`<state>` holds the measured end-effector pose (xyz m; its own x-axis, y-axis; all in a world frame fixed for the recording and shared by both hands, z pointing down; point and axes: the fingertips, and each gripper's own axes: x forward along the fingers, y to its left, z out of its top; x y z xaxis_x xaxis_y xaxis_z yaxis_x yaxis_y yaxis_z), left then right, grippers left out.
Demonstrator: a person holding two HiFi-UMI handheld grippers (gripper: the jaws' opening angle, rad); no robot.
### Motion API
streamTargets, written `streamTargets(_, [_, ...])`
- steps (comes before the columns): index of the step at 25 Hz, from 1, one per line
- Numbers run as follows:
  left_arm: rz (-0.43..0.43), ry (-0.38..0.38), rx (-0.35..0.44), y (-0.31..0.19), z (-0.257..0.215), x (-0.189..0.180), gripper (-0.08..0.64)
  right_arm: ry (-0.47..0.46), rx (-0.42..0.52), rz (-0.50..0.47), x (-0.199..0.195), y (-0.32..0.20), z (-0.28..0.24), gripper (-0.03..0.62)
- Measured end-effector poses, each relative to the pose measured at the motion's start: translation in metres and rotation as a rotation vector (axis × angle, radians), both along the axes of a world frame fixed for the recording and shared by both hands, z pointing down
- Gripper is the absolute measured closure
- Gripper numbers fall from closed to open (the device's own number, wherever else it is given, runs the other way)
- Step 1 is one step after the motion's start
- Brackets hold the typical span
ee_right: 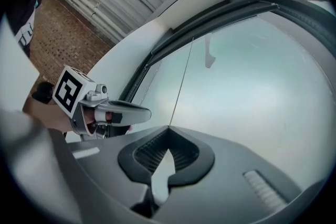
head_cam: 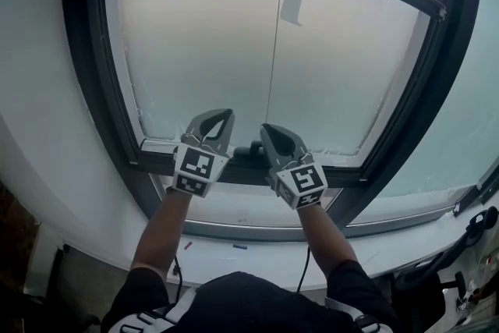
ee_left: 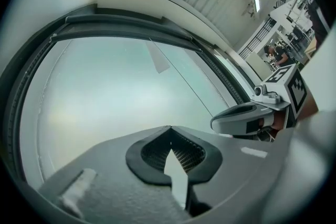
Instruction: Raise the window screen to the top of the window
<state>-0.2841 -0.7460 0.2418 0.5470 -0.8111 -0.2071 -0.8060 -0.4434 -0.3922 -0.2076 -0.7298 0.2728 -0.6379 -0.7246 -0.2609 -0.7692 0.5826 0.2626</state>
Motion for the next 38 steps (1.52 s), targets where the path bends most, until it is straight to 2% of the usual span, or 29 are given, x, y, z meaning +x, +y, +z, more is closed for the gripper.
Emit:
streamTargets(3, [-0.018,0.015,-0.04,0.007,-0.004,0.0,0.557,-0.001,0.047,0.004,-0.002,0.002,-0.024,0.588])
streamTargets(9, [0.011,0.027,-0.006,0.011,-0.003,0.002,0.557,-0.041,0.089,-0.002,-0.008,0.001,-0.059,0.588])
streamTargets(14, [0.006,0.059,0.011,0.012,0.001,-0.001,0.557,-0.122,0.157,0.016,0.0,0.006,-0.103,0.588])
streamTargets(18, [-0.024,0.07,-0.032,0.021,0.002,-0.007,0.558,-0.151,0.195,0.02,0.008,0.007,-0.126,0.588])
streamTargets(23, [-0.023,0.055,-0.017,0.024,0.003,-0.013,0.557,-0.168,0.229,0.05,0.009,0.008,-0.139,0.588])
streamTargets(30, [-0.018,0.07,0.016,0.03,-0.005,-0.022,0.557,-0.161,0.273,0.127,0.012,0.011,-0.139,0.583])
streamTargets(32, [-0.004,0.079,0.03,0.035,-0.006,-0.023,0.557,-0.147,0.274,0.138,0.011,0.013,-0.135,0.491])
streamTargets(38, [0.045,0.124,0.053,0.041,0.006,-0.027,0.557,-0.146,0.228,0.212,0.019,0.021,-0.101,0.485])
